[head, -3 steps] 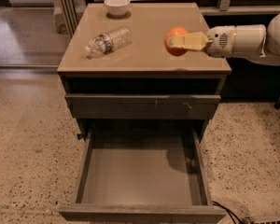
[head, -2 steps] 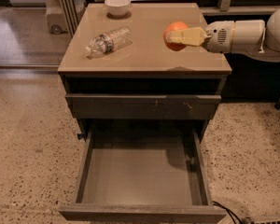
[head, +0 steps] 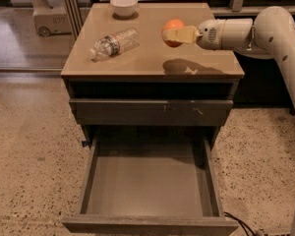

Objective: Pick orange from middle drawer and place on counter

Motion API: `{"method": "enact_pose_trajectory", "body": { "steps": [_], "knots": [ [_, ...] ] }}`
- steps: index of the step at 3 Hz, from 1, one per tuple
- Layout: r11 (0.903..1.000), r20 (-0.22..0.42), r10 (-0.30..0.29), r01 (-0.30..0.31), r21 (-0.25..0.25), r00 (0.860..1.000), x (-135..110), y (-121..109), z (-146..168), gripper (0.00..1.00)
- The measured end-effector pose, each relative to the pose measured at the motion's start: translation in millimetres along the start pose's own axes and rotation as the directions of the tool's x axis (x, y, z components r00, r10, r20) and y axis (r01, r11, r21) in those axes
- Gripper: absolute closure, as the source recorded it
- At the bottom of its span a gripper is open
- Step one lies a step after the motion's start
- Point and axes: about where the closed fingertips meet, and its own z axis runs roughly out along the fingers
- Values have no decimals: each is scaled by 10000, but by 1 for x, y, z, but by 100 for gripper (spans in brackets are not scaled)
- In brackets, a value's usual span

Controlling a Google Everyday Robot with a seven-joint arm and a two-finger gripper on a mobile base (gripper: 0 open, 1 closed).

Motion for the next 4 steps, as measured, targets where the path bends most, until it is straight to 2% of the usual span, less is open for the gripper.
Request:
{"method": "enact_pose_trajectory", "body": {
  "steps": [1,2,3,4],
  "knots": [
    [9987,-77,-472,473,177,9989,8,-9,40,100],
    [9969,-400,-762,769,163,9963,27,-4,69,100],
    [9876,-1152,-1503,1544,274,9819,50,11,85,100],
    [9745,-1734,-2121,2215,366,9617,65,22,94,100]
  ]
}}
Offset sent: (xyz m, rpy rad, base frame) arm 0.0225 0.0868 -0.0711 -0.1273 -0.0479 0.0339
